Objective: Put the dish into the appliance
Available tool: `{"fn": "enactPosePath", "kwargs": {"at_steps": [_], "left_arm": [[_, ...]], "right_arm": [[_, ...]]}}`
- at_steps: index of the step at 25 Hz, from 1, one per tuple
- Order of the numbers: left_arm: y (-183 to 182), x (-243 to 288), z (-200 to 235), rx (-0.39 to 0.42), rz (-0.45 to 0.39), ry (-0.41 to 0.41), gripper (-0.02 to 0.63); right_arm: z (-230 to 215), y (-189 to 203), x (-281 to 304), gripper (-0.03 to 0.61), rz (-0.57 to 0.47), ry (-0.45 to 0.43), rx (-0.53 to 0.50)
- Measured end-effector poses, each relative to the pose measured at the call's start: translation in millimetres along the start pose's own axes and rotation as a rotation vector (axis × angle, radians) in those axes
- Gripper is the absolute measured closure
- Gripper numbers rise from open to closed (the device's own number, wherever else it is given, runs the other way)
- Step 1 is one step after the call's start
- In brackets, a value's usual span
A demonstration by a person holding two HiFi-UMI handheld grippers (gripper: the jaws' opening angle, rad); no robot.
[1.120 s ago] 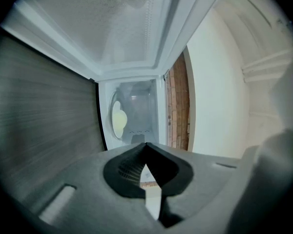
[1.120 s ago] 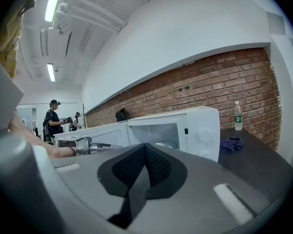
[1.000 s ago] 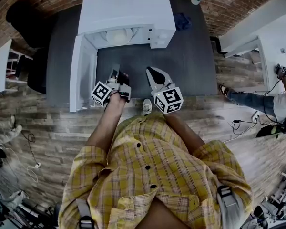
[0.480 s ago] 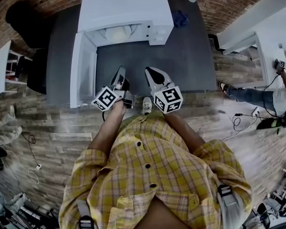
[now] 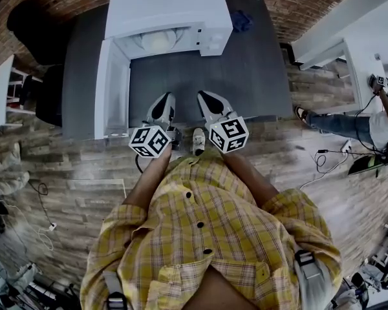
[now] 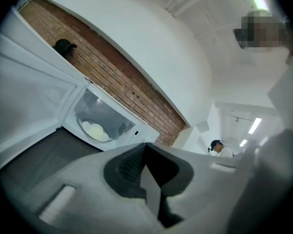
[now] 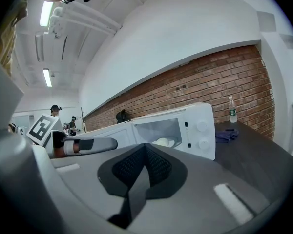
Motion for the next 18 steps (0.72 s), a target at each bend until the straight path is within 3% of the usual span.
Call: {"fn": "enactPosePath", "kwargs": {"at_steps": [6,18], "left_arm": [[2.6,-16.3,-10.7,0.138,0.015,-0.014,0.615],[0.9,-38.6,-19.2,0.282,0.018,-0.08,0.615]], "right_arm": [[8.7,6.1,-9.0,0.574,-0.004,0.002,-0.007],[20.7,9.9,-23.2,0.575,-0.024,0.016,-0.024]]}}
Point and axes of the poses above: the fingertips, and each gripper's own axes: x forward along the fingers, z to its left, y out of its underside, the point moved 9 cm from there along -x, backward along the fingers, and after that the axes turned 6 degrees about x, right-handed, at the moved point
